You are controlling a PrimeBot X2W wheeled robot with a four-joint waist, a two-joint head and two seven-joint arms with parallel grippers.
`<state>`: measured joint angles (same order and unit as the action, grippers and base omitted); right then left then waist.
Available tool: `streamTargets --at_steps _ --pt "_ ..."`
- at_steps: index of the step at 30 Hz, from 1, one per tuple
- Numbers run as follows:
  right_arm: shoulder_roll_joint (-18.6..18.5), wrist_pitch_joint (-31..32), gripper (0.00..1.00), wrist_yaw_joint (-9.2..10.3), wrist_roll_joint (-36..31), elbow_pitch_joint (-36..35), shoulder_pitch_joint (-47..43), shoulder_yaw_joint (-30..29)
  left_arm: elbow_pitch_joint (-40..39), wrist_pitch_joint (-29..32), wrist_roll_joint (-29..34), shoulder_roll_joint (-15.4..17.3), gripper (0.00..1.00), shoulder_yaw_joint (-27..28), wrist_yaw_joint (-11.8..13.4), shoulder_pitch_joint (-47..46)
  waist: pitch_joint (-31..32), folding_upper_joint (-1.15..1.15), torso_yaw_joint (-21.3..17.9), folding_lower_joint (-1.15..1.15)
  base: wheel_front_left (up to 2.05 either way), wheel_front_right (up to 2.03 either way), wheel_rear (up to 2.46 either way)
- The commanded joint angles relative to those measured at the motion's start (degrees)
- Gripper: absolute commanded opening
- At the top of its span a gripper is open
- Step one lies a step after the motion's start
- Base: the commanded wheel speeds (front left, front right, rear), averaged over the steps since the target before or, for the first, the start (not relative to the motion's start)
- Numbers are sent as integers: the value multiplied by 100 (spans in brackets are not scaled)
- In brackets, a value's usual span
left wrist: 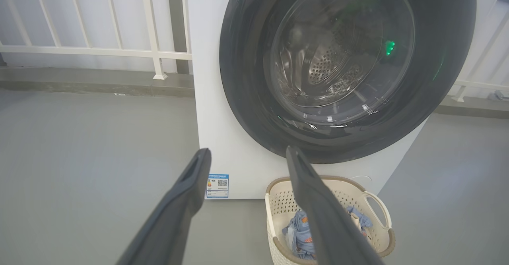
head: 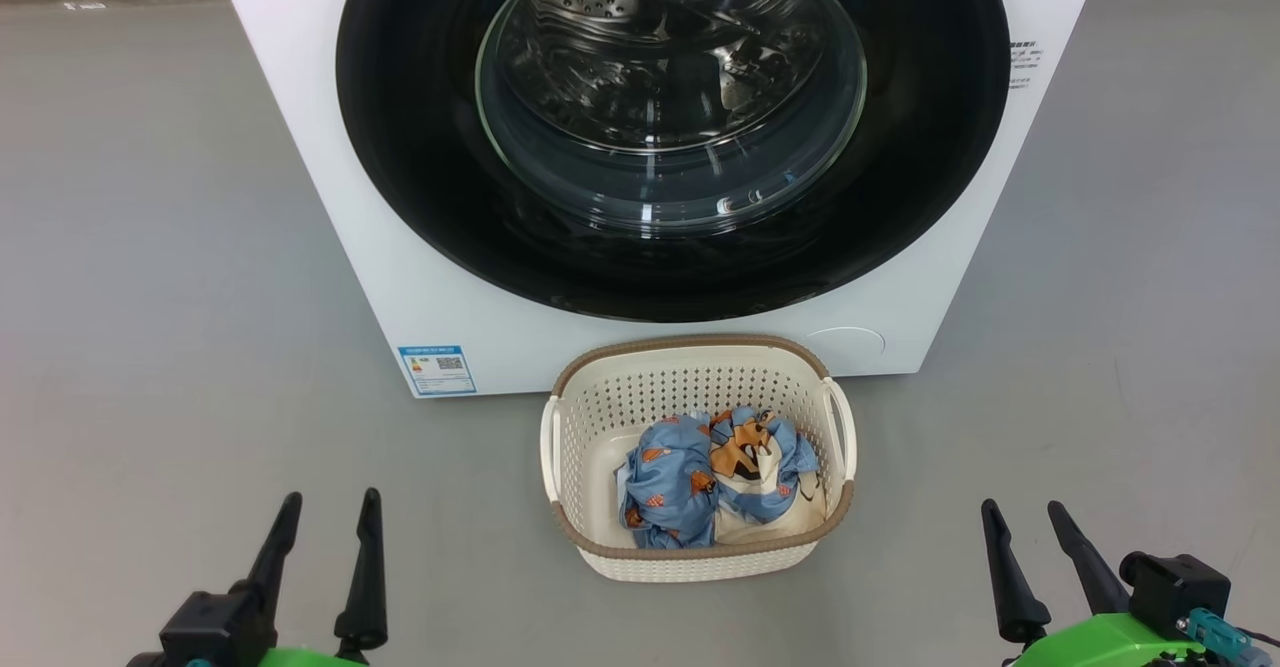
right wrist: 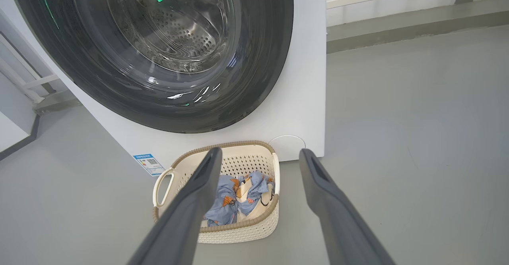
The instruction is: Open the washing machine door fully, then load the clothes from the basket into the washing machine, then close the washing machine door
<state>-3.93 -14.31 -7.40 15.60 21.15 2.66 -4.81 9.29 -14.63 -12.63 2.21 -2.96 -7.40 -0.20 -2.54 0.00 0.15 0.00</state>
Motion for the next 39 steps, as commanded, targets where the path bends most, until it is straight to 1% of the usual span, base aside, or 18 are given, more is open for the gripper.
streamTargets --at_steps 1,18,24,31,39 --pt "-39 -69 100 -9 -118 -103 187 90 -110 -37 66 72 100 197 -9 -170 3 0 -3 0 0 0 0" --pt "22 -69 100 -9 -139 -111 154 8 60 -37 101 69 100 224 -9 -183 17 0 -33 0 0 0 0" --pt "31 -69 100 -9 -140 -137 161 -17 154 -37 305 76 100 262 -9 -227 6 0 -36 0 14 14 -29" --pt "41 -69 100 -9 -134 -174 169 -29 186 -37 291 72 100 297 -9 -264 -23 0 -69 0 64 64 -129" --pt "57 -69 100 -9 -127 -207 166 -50 187 -37 254 70 100 321 -9 -277 -43 0 -104 0 115 115 -231"
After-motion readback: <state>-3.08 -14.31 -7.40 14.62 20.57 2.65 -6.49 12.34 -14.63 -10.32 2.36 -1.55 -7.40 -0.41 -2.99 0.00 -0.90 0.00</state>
